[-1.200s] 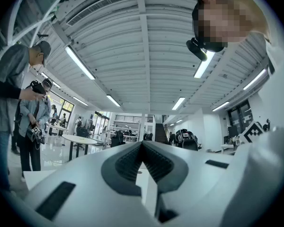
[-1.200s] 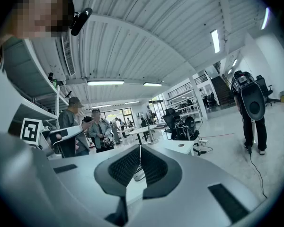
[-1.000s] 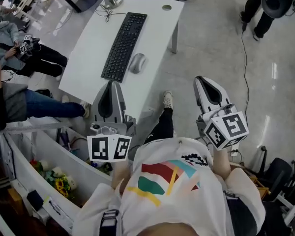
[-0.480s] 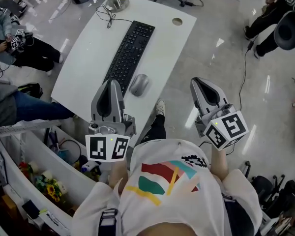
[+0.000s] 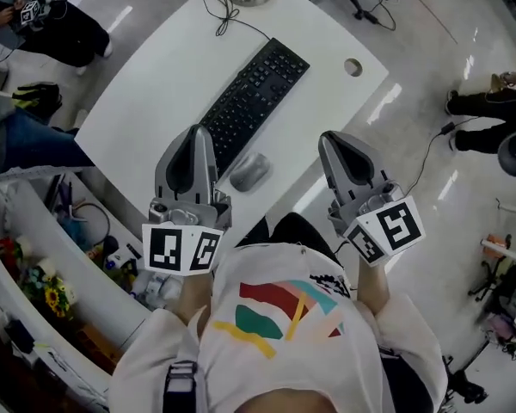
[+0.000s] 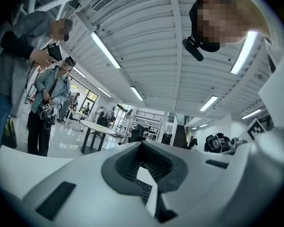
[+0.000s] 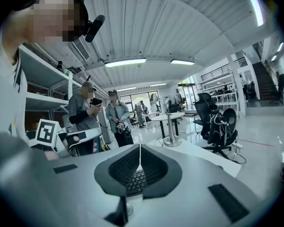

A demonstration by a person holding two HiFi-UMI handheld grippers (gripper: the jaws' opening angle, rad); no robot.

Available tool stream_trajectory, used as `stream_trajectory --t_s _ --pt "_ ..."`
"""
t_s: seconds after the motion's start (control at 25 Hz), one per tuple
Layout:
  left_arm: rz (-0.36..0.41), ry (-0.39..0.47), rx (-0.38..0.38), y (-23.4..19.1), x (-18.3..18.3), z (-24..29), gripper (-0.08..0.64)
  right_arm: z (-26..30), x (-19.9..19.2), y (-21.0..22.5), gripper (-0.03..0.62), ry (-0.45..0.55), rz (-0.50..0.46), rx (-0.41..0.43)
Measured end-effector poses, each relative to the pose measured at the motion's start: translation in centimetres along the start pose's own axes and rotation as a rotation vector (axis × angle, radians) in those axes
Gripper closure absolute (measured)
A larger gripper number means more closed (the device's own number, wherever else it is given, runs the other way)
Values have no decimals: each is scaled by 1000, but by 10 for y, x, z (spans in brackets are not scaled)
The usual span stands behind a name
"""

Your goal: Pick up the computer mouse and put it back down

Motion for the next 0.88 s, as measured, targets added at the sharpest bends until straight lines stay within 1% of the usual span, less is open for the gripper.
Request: stream_trajectory --t_s 0.2,0.32,0.4,0.48,0.56,0.64,0.76,0.8,0.84,0.88 --pt "23 -16 67 -11 -3 17 514 28 -2 10 578 -60 -39 80" --pt "44 -28 110 -9 -2 23 514 43 -9 24 578 -146 -57 126" --pt "63 -31 152 -6 1 24 514 54 -14 31 578 -204 -69 177" --pt "82 -30 201 -5 4 22 514 61 -15 30 578 -234 -92 254" --pt "94 -28 247 -8 4 21 514 69 -14 26 578 -249 -146 328" --pt "91 -25 293 -13 4 18 514 79 -15 17 578 -260 -249 414" --pt "98 -12 359 -16 7 5 514 85 -26 -7 578 -298 -455 606" --pt "108 -10 382 -18 8 -1 514 85 -32 -15 578 -312 -501 666" --pt "117 -9 407 -21 9 -8 514 87 -34 -25 578 -306 -517 715" --pt "120 -8 434 -25 8 -15 514 89 -34 -36 578 -277 -497 754"
Point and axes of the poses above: the fingertips, and each gripper's own axes: z forward along the fingers, y to its right, x out of its top, the point moved 1 cm from there along -z, backward along the fingers, and after that the axes turned 10 degrees about z, right-handed, at the moved point
